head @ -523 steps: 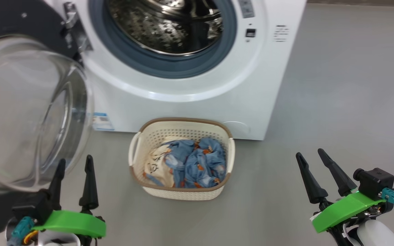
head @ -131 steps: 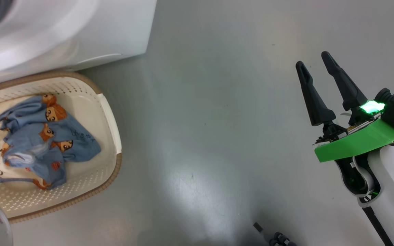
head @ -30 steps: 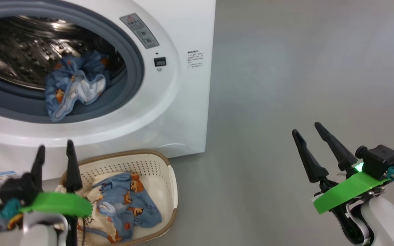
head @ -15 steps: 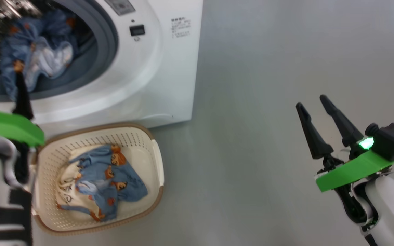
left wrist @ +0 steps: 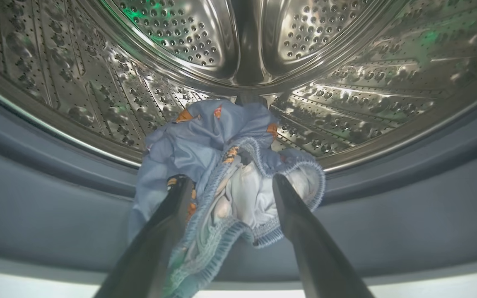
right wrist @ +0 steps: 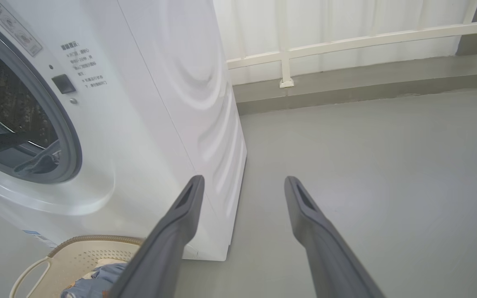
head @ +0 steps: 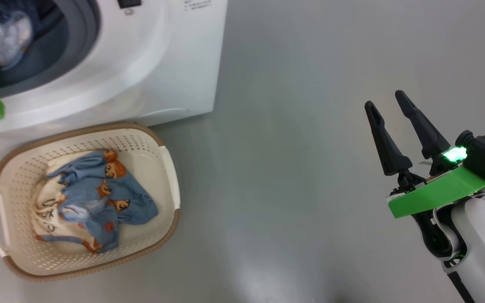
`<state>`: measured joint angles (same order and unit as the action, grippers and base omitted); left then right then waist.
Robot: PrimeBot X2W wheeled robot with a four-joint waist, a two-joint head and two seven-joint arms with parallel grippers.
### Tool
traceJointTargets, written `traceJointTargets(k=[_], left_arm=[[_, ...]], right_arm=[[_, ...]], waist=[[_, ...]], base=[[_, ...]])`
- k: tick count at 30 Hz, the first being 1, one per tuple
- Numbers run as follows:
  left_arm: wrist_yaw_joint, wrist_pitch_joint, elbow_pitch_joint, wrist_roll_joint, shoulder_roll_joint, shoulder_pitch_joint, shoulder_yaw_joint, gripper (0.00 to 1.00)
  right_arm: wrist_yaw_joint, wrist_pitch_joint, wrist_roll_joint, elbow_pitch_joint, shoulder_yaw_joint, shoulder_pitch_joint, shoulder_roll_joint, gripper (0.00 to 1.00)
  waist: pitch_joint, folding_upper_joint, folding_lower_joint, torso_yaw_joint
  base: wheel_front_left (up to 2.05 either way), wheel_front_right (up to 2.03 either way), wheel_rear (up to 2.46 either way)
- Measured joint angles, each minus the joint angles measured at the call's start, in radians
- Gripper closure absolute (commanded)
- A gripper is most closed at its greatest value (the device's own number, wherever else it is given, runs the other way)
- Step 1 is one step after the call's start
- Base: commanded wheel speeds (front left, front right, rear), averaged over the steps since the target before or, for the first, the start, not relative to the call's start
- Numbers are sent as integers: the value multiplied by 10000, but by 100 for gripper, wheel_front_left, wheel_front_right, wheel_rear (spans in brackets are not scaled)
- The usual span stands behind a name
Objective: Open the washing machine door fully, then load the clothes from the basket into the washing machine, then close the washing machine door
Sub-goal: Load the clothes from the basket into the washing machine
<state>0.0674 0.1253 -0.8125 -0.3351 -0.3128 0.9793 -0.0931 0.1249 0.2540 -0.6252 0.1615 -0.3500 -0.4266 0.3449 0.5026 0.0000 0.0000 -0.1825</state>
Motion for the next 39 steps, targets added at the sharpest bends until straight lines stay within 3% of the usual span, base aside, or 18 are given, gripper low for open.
traceJointTargets(k=[6,15,17,18,27,39], left_arm=[[-380,639,-575,67,-359,628,38,0],[-976,2466,-1415,336,-704,1366,476,0],[-1037,2631,-1457,393,-779,1505,546,60],[-1037,2635,-1471,393,-788,1536,562,100],[-1026,2489,-1632,393,-848,1714,671,100],[-671,12,-1379,261,-1012,2838,585,100]], right_arm=[[0,0,0,0,19,-5,-29,0],[0,0,-2,-38,174,-170,-82,0],[0,0,-2,-38,198,-169,-96,0],[0,0,-2,-38,203,-169,-107,0],[0,0,-4,-33,222,-170,-190,0],[0,0,-77,-105,155,-278,-219,0]], waist=[[364,0,0,-256],[771,0,0,-594],[802,0,0,-603],[810,0,0,-602],[904,0,0,-524],[1272,0,0,-597]], base=[[0,0,0],[0,0,0],[0,0,0],[0,0,0],[0,0,0],[0,0,0]])
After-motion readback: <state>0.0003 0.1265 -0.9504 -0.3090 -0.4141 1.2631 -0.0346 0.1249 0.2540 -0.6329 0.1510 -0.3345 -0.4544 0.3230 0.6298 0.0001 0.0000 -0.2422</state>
